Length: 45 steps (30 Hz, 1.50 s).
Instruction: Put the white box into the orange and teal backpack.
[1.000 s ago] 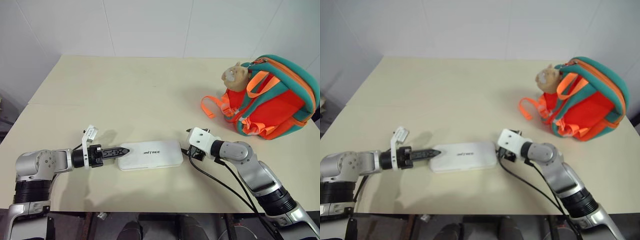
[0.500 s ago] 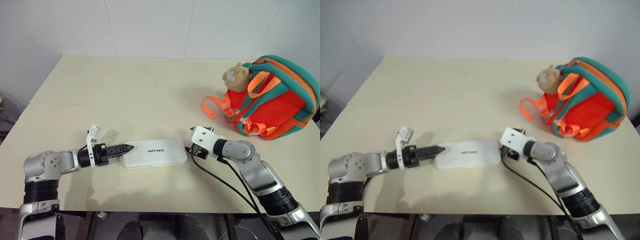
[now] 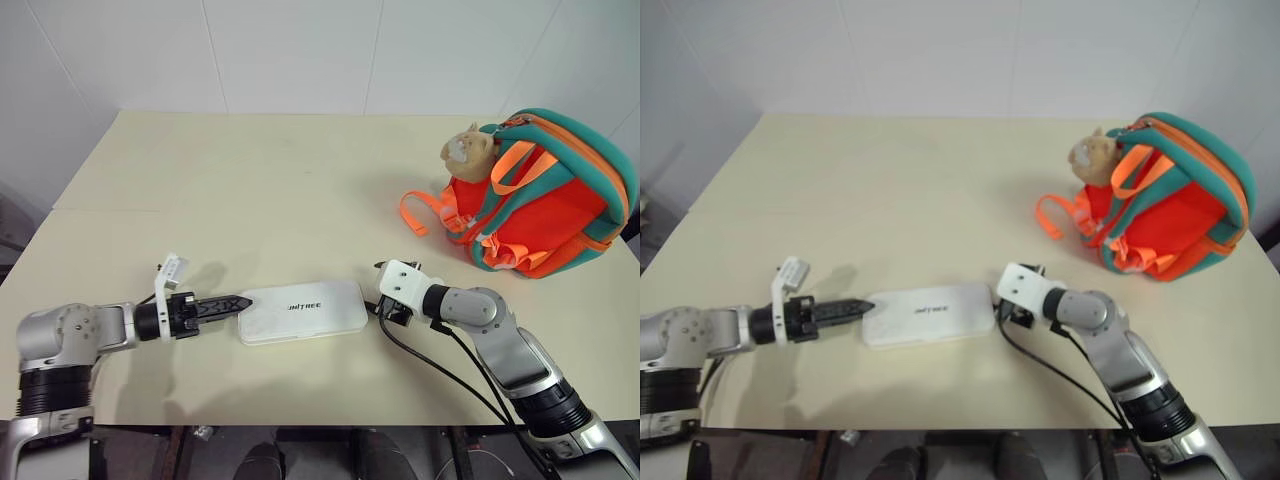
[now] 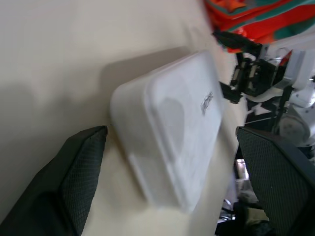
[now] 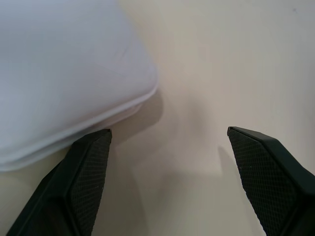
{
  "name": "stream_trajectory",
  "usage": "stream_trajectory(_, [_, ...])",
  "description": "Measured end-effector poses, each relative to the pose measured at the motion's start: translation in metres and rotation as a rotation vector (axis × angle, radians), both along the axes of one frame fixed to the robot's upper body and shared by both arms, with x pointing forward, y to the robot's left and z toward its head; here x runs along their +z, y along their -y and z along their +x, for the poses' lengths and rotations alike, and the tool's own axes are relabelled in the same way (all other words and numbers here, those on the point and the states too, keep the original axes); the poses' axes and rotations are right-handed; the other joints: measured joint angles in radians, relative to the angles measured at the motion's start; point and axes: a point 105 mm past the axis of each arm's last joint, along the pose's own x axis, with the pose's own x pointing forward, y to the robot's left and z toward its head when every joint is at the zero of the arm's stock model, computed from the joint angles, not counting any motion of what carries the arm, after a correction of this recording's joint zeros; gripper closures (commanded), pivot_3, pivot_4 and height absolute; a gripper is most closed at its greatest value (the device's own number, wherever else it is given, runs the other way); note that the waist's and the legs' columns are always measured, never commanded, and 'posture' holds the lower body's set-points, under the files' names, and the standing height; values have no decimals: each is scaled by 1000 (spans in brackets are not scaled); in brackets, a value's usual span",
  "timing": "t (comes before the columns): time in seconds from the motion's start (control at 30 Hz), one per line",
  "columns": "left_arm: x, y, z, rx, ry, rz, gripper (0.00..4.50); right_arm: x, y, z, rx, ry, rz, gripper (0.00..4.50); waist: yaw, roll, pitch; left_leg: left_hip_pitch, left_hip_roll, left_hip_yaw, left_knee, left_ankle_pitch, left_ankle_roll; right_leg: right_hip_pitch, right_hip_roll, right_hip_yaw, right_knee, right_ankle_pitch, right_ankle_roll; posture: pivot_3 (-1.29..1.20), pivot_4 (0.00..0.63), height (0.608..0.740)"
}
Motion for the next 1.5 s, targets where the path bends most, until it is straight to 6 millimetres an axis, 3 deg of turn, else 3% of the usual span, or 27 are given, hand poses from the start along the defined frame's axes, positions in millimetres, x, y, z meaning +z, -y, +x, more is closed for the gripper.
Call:
stream_trajectory(0.37, [1, 12, -12, -79, -95, 2, 43, 0, -1, 1, 1, 1, 3, 0, 1, 0, 0, 0, 0, 0, 0, 0, 0, 0, 0, 0, 0, 0, 0, 0, 150, 740])
stream_trajectory(0.67, [-9, 43, -1, -55, -76, -151, 43, 0, -2, 0, 4, 0, 8, 0, 1, 0, 0, 0, 0, 0, 0, 0, 0, 0, 0, 0, 0, 0, 0, 0, 150, 740])
stream_trajectory(1.2, [-5, 31, 8, 29, -53, -169, 43, 0, -2, 0, 4, -2, 6, 0, 0, 0, 0, 0, 0, 0, 0, 0, -1, 0, 0, 0, 0, 0, 0, 0, 150, 740])
stream_trajectory(1.5, [3, 19, 8, -36, -69, -110, 43, 1, -2, 1, 7, -2, 4, 0, 1, 0, 0, 0, 0, 0, 0, 0, -2, 0, 0, 0, 0, 0, 0, 0, 150, 740])
